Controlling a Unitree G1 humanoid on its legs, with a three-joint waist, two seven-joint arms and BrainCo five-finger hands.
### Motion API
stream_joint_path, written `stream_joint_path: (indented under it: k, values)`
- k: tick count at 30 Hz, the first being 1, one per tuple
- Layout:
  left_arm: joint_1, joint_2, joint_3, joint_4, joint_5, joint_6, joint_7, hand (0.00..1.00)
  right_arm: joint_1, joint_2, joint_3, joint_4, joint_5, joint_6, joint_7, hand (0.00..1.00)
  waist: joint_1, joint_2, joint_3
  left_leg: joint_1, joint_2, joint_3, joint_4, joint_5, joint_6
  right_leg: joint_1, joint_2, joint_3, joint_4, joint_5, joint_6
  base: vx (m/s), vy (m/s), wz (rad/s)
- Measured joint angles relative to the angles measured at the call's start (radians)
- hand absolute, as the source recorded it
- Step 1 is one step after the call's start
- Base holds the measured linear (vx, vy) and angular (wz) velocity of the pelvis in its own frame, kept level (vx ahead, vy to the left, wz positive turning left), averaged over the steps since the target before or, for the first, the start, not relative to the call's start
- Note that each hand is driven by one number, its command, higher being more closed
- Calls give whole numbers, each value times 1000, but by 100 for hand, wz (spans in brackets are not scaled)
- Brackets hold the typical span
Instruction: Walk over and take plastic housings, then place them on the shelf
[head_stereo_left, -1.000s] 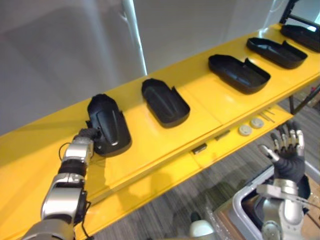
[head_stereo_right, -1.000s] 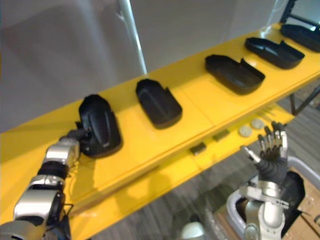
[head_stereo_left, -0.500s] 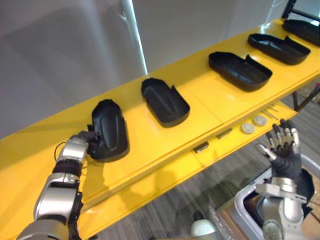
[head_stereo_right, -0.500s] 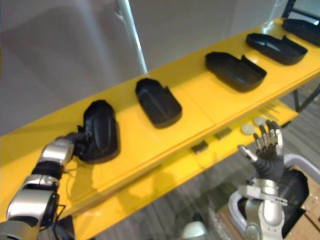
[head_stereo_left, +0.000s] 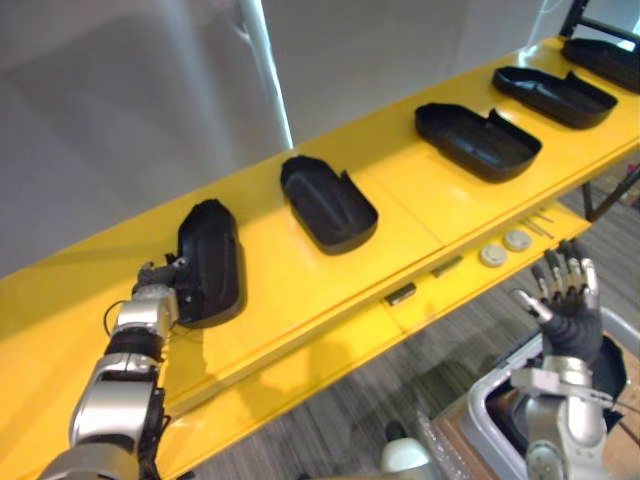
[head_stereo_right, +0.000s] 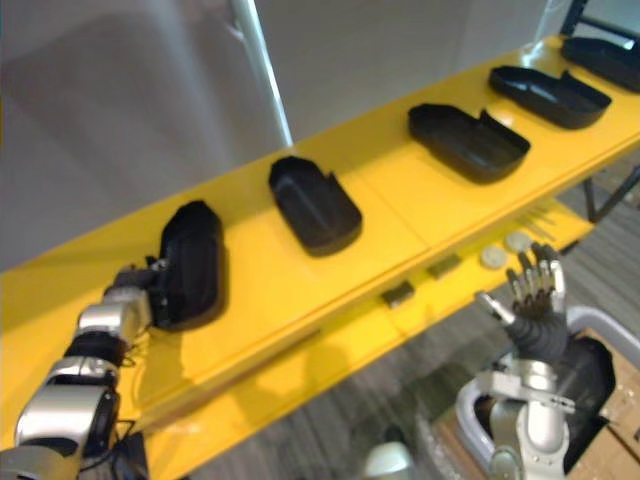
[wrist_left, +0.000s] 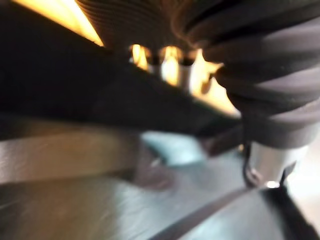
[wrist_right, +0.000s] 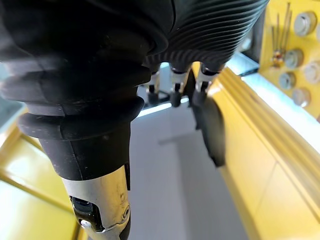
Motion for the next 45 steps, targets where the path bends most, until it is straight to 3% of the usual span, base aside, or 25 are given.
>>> stream_joint_path:
  k: [4,6,11,18,20,24,29,32,37,38,45]
  values:
    - [0,1,44,-11,39,-38,75,0,1,0,15,7,0,-30,7,0,3,-3,-1,0,0,0,0,0,0,0,0,0,0,0,0,0,0,0]
    - [1,4,71,-24,56,-79,112,0,-1,0,17,28,1,-51,20,0,7,-6,-3,0,0,0,0,0,0,0,0,0,0,0,0,0,0,0]
    - [0,25,76,-74,63,-156,135,0,-2,0,44,41,6,-82,23,0,17,-8,-4,0,0,-1,2,1,0,1,0,-1,3,0,0,0,0,0]
    - [-22,128,101,-157,55,-321,143,0,-43,-30,83,77,11,-151,18,0,42,-30,-26,-2,-1,-26,2,10,2,9,-4,-25,7,-1,-2,-2,-3,8]
    - [-34,131,110,-229,53,-378,156,0,-65,-36,84,80,17,-173,17,0,71,-36,-34,-2,-2,-46,1,15,3,20,-5,-45,5,-3,-4,-26,-22,27]
    - [-9,140,221,-395,53,-428,189,0,-114,-59,83,81,3,-196,-18,0,95,-34,-41,-2,-5,-84,-3,27,5,37,-6,-83,1,-3,-5,-20,-35,27]
    - [155,161,309,-684,69,-522,218,0,-153,-93,68,81,-48,-205,-67,0,131,-20,-101,-15,-9,-123,-36,54,3,39,-7,-128,-12,-3,-5,-2,-24,28]
    - [301,99,385,-905,103,-571,230,0,-192,-97,30,81,-48,-205,-69,0,147,-20,-107,-15,-11,-166,-36,58,4,75,-12,-170,-26,-3,-5,-25,-21,35]
    - [627,-155,501,-1223,159,-670,312,0,-206,-79,30,78,-54,-200,-49,0,201,-36,-129,-19,-15,-215,-39,62,1,118,-14,-225,-62,0,-1,-11,-12,28]
    - [915,-399,576,-1421,137,-723,287,0,-204,7,12,26,-72,-164,-45,0,270,-111,-108,-22,-28,-272,-51,67,1,141,-35,-297,-38,-31,4,1,-3,10]
    - [919,-439,564,-1421,137,-729,278,0,-167,35,12,26,-60,-164,-40,0,268,-111,-91,-29,-29,-275,-37,66,2,141,-38,-298,-35,-31,4,0,0,1]
